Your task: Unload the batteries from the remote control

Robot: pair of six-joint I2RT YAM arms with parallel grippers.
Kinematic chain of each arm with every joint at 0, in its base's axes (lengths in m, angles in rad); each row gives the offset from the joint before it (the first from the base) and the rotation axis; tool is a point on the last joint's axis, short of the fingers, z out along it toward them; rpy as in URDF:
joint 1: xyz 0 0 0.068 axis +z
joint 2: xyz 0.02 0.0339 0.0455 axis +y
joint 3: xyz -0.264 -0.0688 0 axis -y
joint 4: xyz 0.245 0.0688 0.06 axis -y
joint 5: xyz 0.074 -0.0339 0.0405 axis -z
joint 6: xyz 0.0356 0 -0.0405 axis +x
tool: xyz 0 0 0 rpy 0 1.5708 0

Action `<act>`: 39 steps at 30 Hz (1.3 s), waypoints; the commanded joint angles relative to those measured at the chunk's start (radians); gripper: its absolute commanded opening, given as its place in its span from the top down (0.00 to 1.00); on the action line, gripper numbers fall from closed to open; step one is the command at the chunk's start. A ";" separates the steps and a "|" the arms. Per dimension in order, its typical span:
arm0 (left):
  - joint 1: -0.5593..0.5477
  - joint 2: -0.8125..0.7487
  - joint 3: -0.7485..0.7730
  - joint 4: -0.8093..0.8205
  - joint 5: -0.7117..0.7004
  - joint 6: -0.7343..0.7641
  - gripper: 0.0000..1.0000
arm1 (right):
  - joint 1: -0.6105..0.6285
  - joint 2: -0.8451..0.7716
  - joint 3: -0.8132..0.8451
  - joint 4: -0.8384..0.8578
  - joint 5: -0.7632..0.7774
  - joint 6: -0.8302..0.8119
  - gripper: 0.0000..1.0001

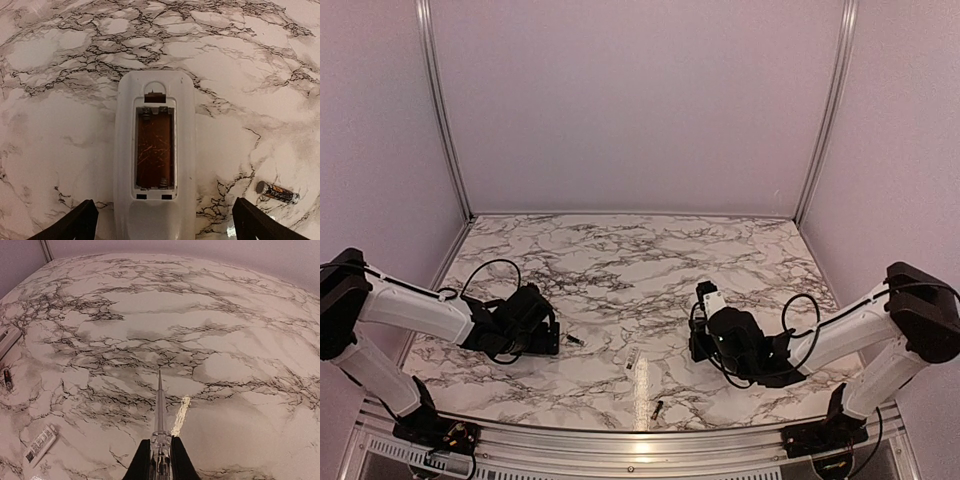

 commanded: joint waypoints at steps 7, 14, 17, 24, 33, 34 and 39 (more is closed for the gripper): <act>0.002 -0.161 -0.004 -0.016 -0.011 0.069 0.01 | -0.005 0.110 0.021 0.114 -0.071 0.001 1.00; -0.006 -0.252 -0.041 0.046 0.011 0.111 0.01 | -0.004 0.184 0.039 0.175 -0.093 -0.005 1.00; -0.013 -0.266 -0.055 0.066 0.015 0.123 0.01 | -0.005 0.221 0.055 0.184 -0.100 -0.001 1.00; -0.021 -0.299 -0.088 0.109 0.030 0.142 0.01 | -0.005 0.271 0.075 0.185 -0.129 0.009 0.91; -0.023 -0.301 -0.100 0.120 0.038 0.147 0.01 | -0.005 0.284 0.089 0.152 -0.135 0.018 0.80; -0.023 -0.304 -0.102 0.146 0.038 0.147 0.01 | -0.005 0.285 0.090 0.148 -0.136 0.017 0.79; -0.023 -0.323 -0.110 0.153 0.038 0.149 0.01 | -0.005 0.285 0.092 0.136 -0.139 0.018 0.77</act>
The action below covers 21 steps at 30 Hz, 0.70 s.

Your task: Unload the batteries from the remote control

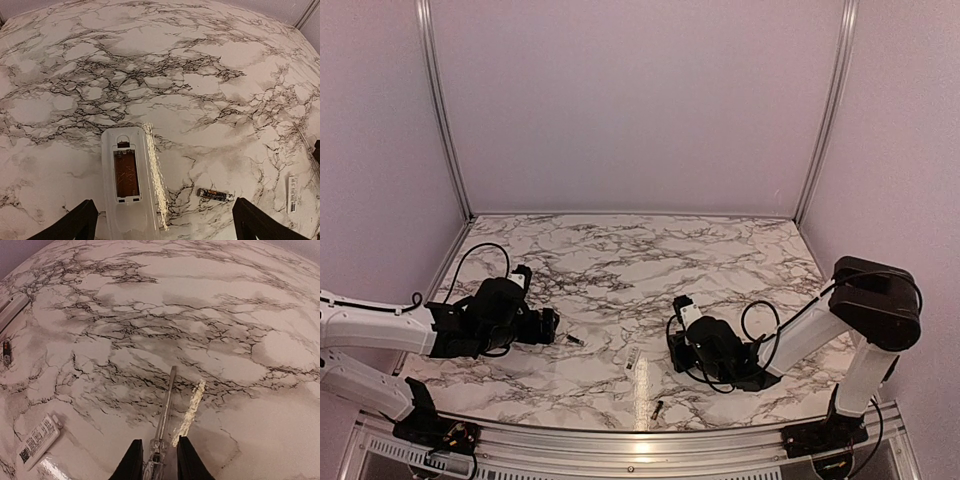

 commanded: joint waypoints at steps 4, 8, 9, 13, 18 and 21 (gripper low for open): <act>-0.004 -0.042 -0.017 0.034 0.006 0.016 0.01 | -0.005 0.008 0.040 -0.030 -0.018 0.001 0.76; -0.004 -0.058 -0.017 0.034 0.003 0.023 0.01 | -0.004 -0.017 0.059 -0.052 -0.035 -0.018 0.74; -0.005 -0.063 -0.015 0.035 0.003 0.027 0.01 | -0.004 -0.028 0.066 -0.062 -0.037 -0.022 0.72; -0.004 -0.092 -0.002 0.028 -0.011 0.041 0.01 | -0.005 -0.092 0.092 -0.109 -0.038 -0.057 0.58; -0.004 -0.121 0.042 -0.021 -0.064 0.063 0.01 | -0.006 -0.195 0.140 -0.197 -0.029 -0.117 0.29; -0.004 -0.144 0.078 -0.044 -0.117 0.077 0.01 | -0.010 -0.252 0.175 -0.242 -0.002 -0.155 0.14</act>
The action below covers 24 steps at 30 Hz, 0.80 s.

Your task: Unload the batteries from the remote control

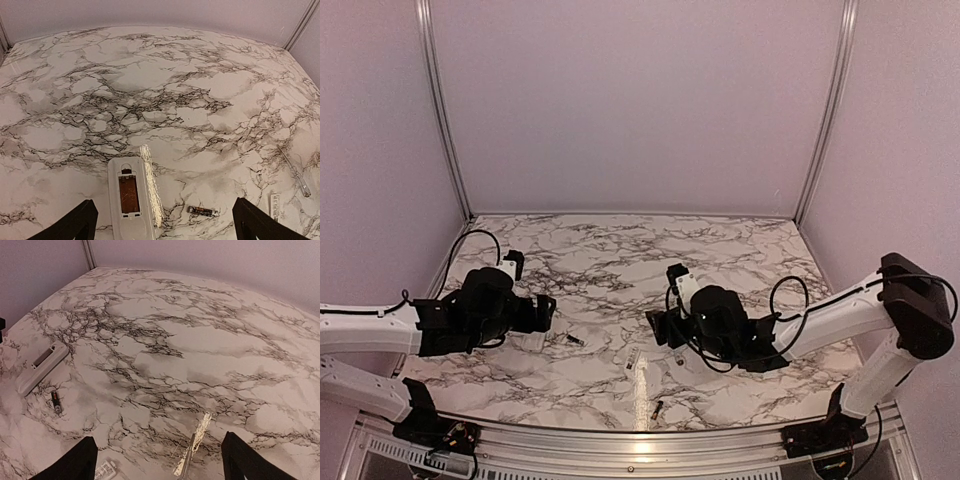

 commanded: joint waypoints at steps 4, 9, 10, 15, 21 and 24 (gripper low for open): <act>-0.002 -0.076 0.088 -0.034 -0.209 0.051 0.01 | -0.035 -0.147 0.111 -0.174 0.065 -0.087 0.02; 0.015 -0.112 0.101 0.022 -0.355 0.110 0.01 | -0.151 -0.260 0.131 -0.263 0.058 -0.076 0.02; 0.024 -0.117 0.098 0.052 -0.370 0.128 0.01 | -0.178 -0.284 0.128 -0.272 0.059 -0.073 0.02; 0.071 -0.106 0.070 0.169 -0.524 0.223 0.01 | -0.300 -0.375 0.109 -0.331 0.132 -0.075 0.02; 0.210 -0.074 -0.007 0.390 -0.538 0.366 0.01 | -0.476 -0.461 0.043 -0.347 0.190 -0.089 0.02; 0.289 -0.014 -0.024 0.466 -0.531 0.420 0.01 | -0.568 -0.503 -0.008 -0.317 0.230 -0.090 0.05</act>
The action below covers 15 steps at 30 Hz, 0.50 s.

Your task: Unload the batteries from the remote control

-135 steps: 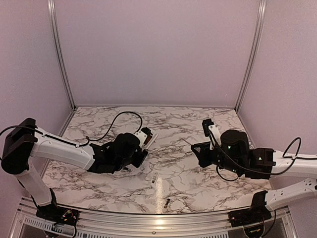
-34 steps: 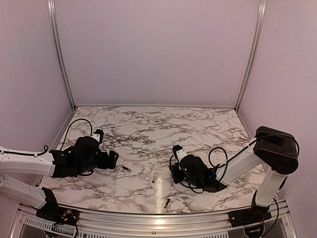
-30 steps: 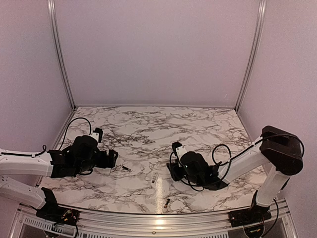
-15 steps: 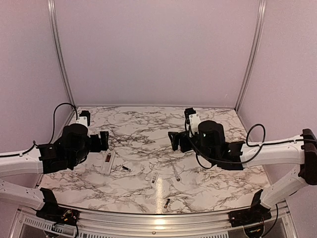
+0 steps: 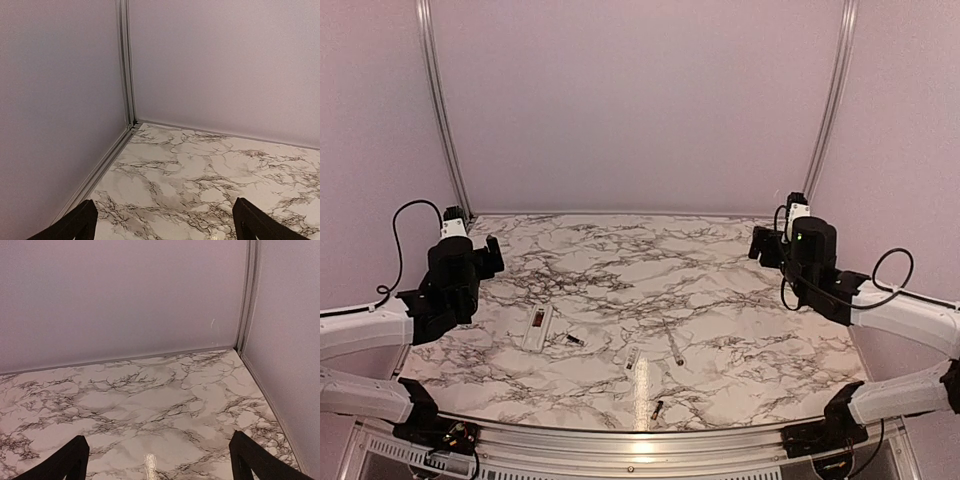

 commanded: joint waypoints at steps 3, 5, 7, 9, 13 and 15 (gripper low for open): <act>0.173 0.136 -0.074 0.294 0.041 0.152 0.01 | -0.182 -0.071 -0.101 0.013 0.110 -0.046 0.01; 0.229 0.189 -0.112 0.409 0.086 0.161 0.01 | -0.239 -0.075 -0.113 0.004 0.091 -0.066 0.02; 0.263 0.245 -0.128 0.499 0.086 0.196 0.01 | -0.285 -0.076 -0.131 0.012 0.041 -0.107 0.01; 0.288 0.285 -0.119 0.513 0.082 0.207 0.01 | -0.316 -0.075 -0.158 0.060 0.036 -0.138 0.02; 0.335 0.358 -0.182 0.679 0.122 0.233 0.01 | -0.358 -0.082 -0.288 0.281 0.021 -0.232 0.02; 0.361 0.390 -0.225 0.805 0.194 0.252 0.01 | -0.360 -0.083 -0.365 0.431 0.002 -0.307 0.01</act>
